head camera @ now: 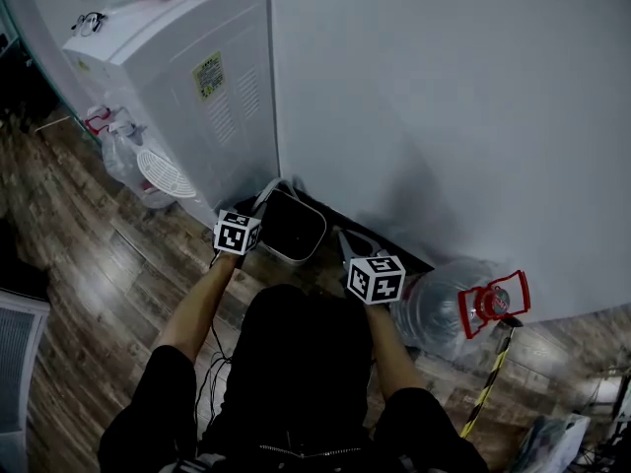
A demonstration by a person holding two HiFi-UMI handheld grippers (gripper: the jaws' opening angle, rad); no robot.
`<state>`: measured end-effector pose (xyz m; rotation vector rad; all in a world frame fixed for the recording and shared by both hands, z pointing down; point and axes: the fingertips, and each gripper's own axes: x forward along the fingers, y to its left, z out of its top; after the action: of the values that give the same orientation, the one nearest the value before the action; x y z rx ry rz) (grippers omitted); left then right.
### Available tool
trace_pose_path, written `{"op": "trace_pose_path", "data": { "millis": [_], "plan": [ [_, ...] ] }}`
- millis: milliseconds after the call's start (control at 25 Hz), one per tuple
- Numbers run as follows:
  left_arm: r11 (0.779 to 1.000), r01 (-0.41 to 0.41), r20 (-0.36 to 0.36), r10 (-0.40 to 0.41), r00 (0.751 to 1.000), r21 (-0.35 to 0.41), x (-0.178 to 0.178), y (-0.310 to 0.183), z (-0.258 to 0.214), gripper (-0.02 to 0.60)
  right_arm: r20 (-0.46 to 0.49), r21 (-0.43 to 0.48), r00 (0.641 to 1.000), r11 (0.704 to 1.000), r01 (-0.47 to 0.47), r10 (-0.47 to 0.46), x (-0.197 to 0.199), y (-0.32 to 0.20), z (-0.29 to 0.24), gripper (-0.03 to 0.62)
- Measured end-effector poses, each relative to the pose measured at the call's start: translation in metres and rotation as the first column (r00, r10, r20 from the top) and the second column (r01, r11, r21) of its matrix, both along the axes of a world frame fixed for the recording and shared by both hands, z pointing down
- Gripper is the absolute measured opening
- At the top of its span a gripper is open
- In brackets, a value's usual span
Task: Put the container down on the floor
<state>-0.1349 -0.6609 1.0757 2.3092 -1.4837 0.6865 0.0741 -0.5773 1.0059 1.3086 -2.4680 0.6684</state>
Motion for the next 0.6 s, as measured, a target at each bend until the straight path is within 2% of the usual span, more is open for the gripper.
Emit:
{"op": "trace_pose_path", "data": {
  "millis": [280,600],
  "plan": [
    [0.999,0.025,-0.009,-0.025,1.0,0.028,-0.012,0.007,-0.016,0.099,0.012,0.013,1.0,1.0,0.016,-0.016,-0.009,0.003,-0.006,0.011],
    [0.995,0.021,-0.014,-0.019,1.0,0.095,-0.003,0.014,-0.038,0.02,0.016,0.029,1.0,0.999,0.023,-0.024,-0.011,0.01,-0.011,0.011]
  ]
}}
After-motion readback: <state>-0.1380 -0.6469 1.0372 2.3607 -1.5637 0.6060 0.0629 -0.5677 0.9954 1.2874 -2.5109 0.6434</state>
